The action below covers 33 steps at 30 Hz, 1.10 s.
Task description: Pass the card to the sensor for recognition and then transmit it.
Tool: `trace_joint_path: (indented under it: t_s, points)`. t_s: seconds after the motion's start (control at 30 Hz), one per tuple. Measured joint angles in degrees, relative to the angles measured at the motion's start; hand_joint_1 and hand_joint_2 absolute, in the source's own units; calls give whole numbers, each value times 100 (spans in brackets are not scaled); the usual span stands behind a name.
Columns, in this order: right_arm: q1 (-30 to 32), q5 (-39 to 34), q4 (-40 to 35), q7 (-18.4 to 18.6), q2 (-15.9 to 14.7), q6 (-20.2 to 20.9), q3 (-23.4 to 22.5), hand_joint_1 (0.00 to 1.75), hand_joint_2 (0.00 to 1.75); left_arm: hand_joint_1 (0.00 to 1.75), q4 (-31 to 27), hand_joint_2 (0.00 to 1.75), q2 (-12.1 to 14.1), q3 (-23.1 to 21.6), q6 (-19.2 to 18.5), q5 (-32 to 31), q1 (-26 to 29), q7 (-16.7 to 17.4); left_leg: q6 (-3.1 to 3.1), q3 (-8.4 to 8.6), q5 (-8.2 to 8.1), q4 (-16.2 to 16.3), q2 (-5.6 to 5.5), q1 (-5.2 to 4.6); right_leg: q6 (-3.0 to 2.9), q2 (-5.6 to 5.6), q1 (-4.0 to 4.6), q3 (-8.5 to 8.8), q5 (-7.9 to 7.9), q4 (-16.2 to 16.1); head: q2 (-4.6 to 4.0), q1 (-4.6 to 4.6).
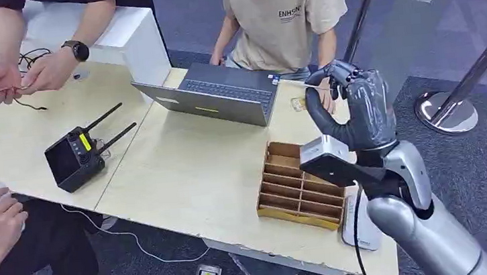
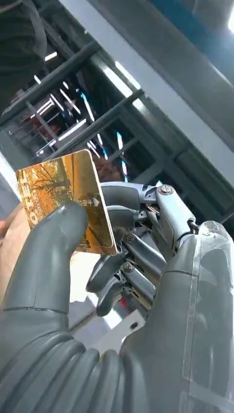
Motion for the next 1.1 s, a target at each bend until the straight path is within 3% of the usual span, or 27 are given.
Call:
trace_joint_path:
  t_s: [0.17,0.43,0.67,0.83,1.1]
  points:
    - [-833,90,733,-304,79,76,63,175,175,0,0,0,-15,-33,-90,-177,-42,5,0,-4,1,0,-2,0,0,-2,0,-2,0,1,0,2]
    - [-1944,431,3105,-608,271,334,269,175,175,0,0,0,-22,-114,-323,-363,-215,85,-1,-7,2,1,-14,1,0,-15,1,-2,1,2,0,0]
    - [-2355,933,4524,-400,389,494,483,175,175,0,0,0,-33,-190,-323,-404,-290,129,-1,-12,0,1,-13,1,0,-14,1,-11,0,2,0,0]
    - [-2492,979,5084,-363,435,496,612,175,175,0,0,0,-33,-197,-323,-409,-295,129,-1,-12,0,2,-12,1,0,-13,1,-13,0,2,0,0]
    - [-2693,1715,5682,-122,483,710,933,175,175,0,0,0,-31,-201,-341,-406,-301,133,-1,-12,1,1,-11,2,0,-12,2,-13,0,2,0,0]
